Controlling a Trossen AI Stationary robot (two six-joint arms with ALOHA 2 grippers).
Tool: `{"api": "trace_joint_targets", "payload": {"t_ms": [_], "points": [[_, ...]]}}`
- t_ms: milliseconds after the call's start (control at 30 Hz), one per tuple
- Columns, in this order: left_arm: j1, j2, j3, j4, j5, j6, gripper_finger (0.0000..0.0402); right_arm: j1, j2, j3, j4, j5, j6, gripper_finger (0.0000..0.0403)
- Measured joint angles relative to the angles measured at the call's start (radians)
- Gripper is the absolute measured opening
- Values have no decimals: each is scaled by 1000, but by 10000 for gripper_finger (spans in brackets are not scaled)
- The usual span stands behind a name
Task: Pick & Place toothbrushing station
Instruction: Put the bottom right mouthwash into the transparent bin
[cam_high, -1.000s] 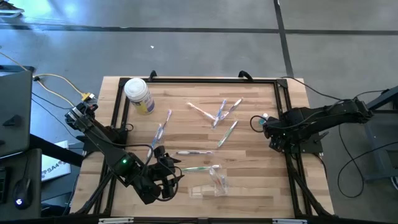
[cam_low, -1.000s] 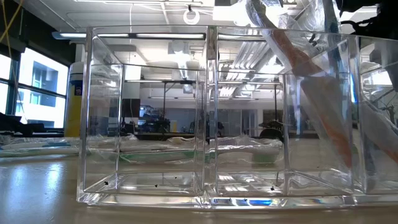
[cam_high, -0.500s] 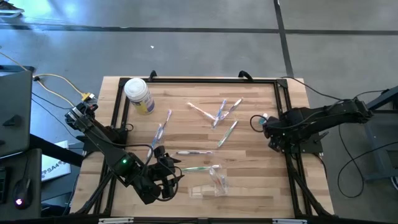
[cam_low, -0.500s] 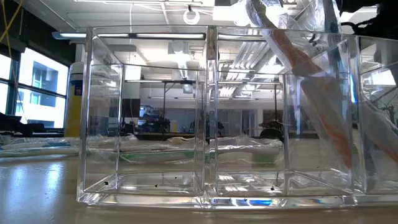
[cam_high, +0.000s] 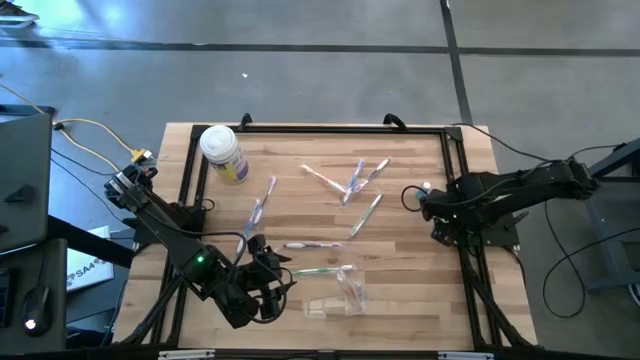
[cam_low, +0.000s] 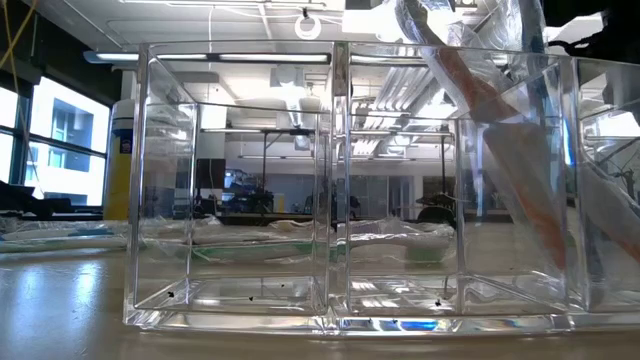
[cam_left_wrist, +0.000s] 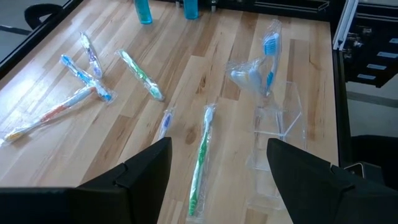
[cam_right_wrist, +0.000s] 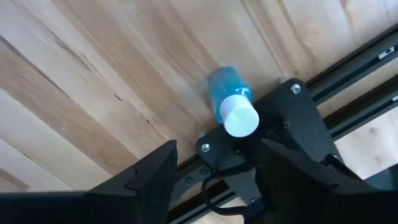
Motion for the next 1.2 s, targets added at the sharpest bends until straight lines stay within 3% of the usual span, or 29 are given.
{"api": "trace_joint_targets", "payload": {"t_ms": [367, 700, 933, 1200], "points": [[0, 0, 0, 7, 7, -4, 261, -26, 40, -9, 1, 19, -17, 276], [0, 0, 0, 8, 27, -29, 261, -26, 40, -10, 2, 50, -11, 274], [0, 0, 0, 8, 27, -29, 261, -23, 67, -21, 9, 44, -161, 274], [0, 0, 0, 7, 27, -29, 261, -23, 134, -25, 12, 44, -185, 274]]}}
